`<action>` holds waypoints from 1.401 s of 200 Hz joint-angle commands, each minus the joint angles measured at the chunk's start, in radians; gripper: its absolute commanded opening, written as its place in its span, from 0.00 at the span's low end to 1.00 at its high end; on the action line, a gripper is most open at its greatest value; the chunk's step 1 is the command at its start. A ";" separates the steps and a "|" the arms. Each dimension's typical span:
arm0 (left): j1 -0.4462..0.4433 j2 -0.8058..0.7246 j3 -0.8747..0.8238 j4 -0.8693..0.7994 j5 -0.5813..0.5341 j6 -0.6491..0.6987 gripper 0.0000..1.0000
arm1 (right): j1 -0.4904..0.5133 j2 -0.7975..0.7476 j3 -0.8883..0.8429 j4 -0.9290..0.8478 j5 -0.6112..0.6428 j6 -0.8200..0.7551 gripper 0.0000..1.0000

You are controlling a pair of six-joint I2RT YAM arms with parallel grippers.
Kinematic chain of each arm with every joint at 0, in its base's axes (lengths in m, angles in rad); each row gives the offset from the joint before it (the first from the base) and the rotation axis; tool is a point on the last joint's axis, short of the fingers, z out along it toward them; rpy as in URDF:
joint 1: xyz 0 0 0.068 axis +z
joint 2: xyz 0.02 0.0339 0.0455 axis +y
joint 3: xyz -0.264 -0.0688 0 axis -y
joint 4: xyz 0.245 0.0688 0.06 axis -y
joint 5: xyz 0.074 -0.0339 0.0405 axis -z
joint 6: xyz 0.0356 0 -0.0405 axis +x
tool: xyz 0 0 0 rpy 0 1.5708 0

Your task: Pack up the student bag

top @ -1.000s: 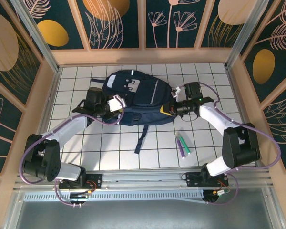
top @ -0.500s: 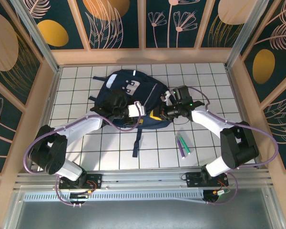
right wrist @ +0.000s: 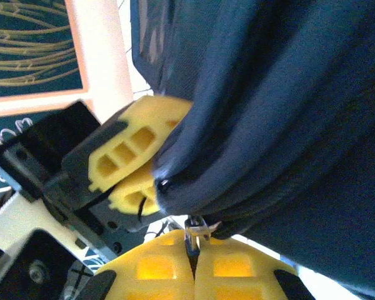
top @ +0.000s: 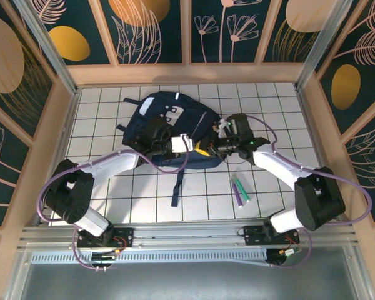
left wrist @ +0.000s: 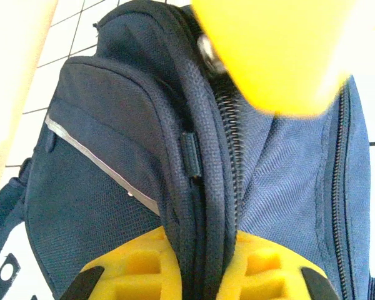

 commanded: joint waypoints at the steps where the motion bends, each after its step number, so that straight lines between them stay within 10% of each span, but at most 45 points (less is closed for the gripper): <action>1: 0.006 -0.071 -0.073 0.003 0.042 0.127 0.00 | -0.103 -0.065 -0.031 -0.052 0.101 0.025 0.00; 110: 0.239 -0.159 -0.189 0.013 0.164 0.325 0.00 | -0.352 0.007 -0.034 -0.004 -0.087 -0.030 0.00; 129: 0.300 -0.152 -0.185 0.077 0.156 0.274 0.35 | -0.304 -0.008 -0.039 0.000 -0.067 -0.020 0.00; 156: 0.320 -0.156 -0.155 0.058 0.193 0.255 0.39 | -0.196 -0.015 -0.061 0.061 -0.033 0.033 0.00; 179: 0.318 -0.193 -0.159 0.035 0.254 0.191 0.76 | -0.152 -0.014 -0.064 0.075 0.020 0.056 0.00; 193: 0.297 -0.234 -0.138 -0.064 0.329 0.181 0.89 | -0.129 -0.016 -0.064 0.094 0.031 0.087 0.00; 236: 0.024 -0.276 -0.148 -0.033 0.288 -0.054 0.88 | -0.026 -0.043 -0.050 0.110 0.139 0.171 0.00; 280: -0.055 -0.141 -0.087 0.073 -0.002 -0.251 0.75 | 0.043 -0.092 -0.017 0.054 0.299 0.214 0.00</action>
